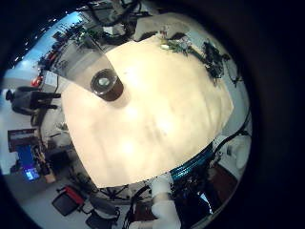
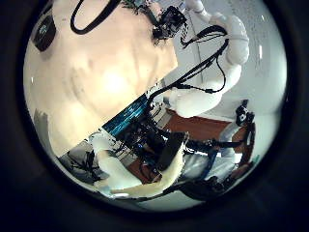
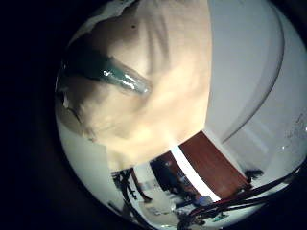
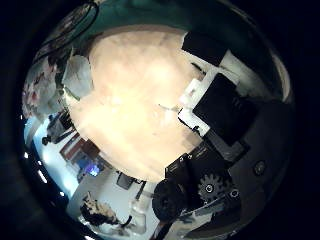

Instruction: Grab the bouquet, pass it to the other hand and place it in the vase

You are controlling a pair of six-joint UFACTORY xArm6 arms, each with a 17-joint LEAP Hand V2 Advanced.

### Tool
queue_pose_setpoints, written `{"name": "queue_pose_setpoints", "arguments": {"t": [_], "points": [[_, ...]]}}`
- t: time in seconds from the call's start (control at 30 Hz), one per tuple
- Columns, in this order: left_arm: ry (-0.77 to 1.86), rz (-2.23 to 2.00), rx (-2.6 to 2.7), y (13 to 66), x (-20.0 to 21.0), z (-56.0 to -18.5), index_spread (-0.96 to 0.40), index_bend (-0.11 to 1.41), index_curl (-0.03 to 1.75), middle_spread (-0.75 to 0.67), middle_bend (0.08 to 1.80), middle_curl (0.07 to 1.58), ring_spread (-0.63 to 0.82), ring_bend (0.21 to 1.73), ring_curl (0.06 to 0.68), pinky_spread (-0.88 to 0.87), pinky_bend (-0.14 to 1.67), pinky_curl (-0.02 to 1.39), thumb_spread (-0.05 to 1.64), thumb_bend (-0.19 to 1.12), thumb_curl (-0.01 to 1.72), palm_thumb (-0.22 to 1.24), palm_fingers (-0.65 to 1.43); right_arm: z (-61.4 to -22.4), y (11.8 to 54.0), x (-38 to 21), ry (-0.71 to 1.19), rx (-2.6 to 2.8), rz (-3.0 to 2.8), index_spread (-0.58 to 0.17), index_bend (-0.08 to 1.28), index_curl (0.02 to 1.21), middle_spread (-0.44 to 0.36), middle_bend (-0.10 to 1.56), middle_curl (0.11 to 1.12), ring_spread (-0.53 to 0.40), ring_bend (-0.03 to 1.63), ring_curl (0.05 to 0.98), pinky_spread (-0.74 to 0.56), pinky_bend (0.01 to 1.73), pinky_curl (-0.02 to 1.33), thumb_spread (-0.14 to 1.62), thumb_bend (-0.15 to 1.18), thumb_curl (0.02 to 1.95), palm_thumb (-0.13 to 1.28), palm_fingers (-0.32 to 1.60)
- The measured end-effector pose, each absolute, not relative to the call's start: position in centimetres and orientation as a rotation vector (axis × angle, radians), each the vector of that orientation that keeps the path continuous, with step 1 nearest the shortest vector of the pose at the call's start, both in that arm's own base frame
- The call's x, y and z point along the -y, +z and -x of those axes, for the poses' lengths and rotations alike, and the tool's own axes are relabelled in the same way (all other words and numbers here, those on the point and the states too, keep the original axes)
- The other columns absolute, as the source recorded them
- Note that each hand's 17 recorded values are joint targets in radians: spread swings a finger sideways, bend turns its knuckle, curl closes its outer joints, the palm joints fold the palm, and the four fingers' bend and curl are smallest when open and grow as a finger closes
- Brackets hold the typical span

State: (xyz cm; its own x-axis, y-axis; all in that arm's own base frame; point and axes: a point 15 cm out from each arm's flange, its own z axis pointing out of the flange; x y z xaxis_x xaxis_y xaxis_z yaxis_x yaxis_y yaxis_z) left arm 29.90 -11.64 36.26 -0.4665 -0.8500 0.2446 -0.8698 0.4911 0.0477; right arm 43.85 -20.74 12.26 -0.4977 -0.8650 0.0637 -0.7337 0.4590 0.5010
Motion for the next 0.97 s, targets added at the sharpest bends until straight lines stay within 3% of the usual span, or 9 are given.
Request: {"name": "queue_pose_setpoints", "arguments": {"t": [0.57,0.63,0.7,0.73,0.77,0.8,0.83,0.97], "points": [[0.115,-1.504,2.467,36.16,12.05,-29.74,-0.05,0.23,0.43,0.31,0.17,0.26,0.55,0.37,0.211,0.64,0.27,0.16,1.10,-0.02,0.27,0.04,0.15,-43.85,12.26,20.74,-0.600,2.403,-1.363,-0.296,1.06,0.99,-0.155,1.33,0.84,-0.195,1.46,0.651,-0.19,1.42,0.60,0.93,0.05,0.81,1.15,1.13],[0.109,-1.530,2.452,36.24,12.09,-29.80,-0.05,0.23,0.43,0.30,0.17,0.26,0.55,0.37,0.210,0.64,0.27,0.16,1.10,-0.02,0.27,0.04,0.16,-43.85,12.26,20.74,-0.600,2.403,-1.363,-0.291,1.06,0.99,-0.153,1.33,0.84,-0.195,1.46,0.653,-0.20,1.41,0.61,0.93,0.02,0.81,1.11,1.12],[0.108,-1.559,2.437,36.51,12.08,-29.85,-0.05,0.24,0.43,0.29,0.18,0.26,0.54,0.36,0.209,0.64,0.26,0.16,1.10,-0.02,0.27,0.05,0.17,-43.85,12.26,20.74,-0.600,2.403,-1.363,-0.291,1.02,0.97,-0.157,1.28,0.81,-0.200,1.44,0.635,-0.25,1.34,0.59,0.98,-0.07,0.76,0.97,1.10],[0.105,-1.572,2.427,36.53,12.04,-29.85,-0.05,0.24,0.43,0.29,0.18,0.26,0.54,0.36,0.208,0.64,0.26,0.16,1.11,-0.02,0.27,0.06,0.18,-43.85,12.26,20.74,-0.600,2.403,-1.363,-0.304,0.92,0.94,-0.168,1.22,0.78,-0.215,1.41,0.612,-0.32,1.30,0.57,1.01,-0.11,0.72,0.85,0.96],[0.104,-1.584,2.421,36.58,12.03,-29.91,-0.05,0.24,0.43,0.29,0.18,0.27,0.54,0.36,0.208,0.64,0.26,0.16,1.11,-0.02,0.27,0.06,0.18,-43.85,12.26,20.74,-0.600,2.403,-1.363,-0.317,0.75,0.93,-0.185,1.10,0.75,-0.240,1.37,0.616,-0.37,1.36,0.60,1.02,-0.12,0.68,0.73,0.58],[0.102,-1.598,2.411,36.56,12.03,-29.97,-0.05,0.25,0.44,0.29,0.18,0.27,0.54,0.36,0.208,0.63,0.25,0.16,1.11,-0.02,0.27,0.06,0.19,-43.85,12.26,20.74,-0.600,2.403,-1.363,-0.323,0.63,0.90,-0.181,0.98,0.72,-0.227,1.33,0.621,-0.36,1.39,0.61,1.05,-0.11,0.64,0.66,0.28],[0.099,-1.615,2.399,36.57,12.01,-30.08,-0.05,0.25,0.44,0.29,0.18,0.27,0.54,0.36,0.207,0.63,0.25,0.16,1.11,-0.02,0.27,0.06,0.19,-43.85,12.26,20.74,-0.600,2.403,-1.363,-0.331,0.55,0.85,-0.149,0.85,0.67,-0.160,1.22,0.602,-0.25,1.30,0.61,1.06,-0.10,0.60,0.58,-0.12],[0.070,-1.658,2.378,36.59,11.13,-30.20,-0.05,0.26,0.44,0.28,0.18,0.27,0.54,0.35,0.206,0.63,0.24,0.16,1.12,-0.02,0.27,0.08,0.20,-43.85,12.26,20.74,-0.600,2.403,-1.363,-0.379,0.37,0.61,-0.073,0.62,0.53,0.008,0.96,0.411,0.04,1.13,0.47,1.10,-0.05,0.52,0.48,-0.10]]}}
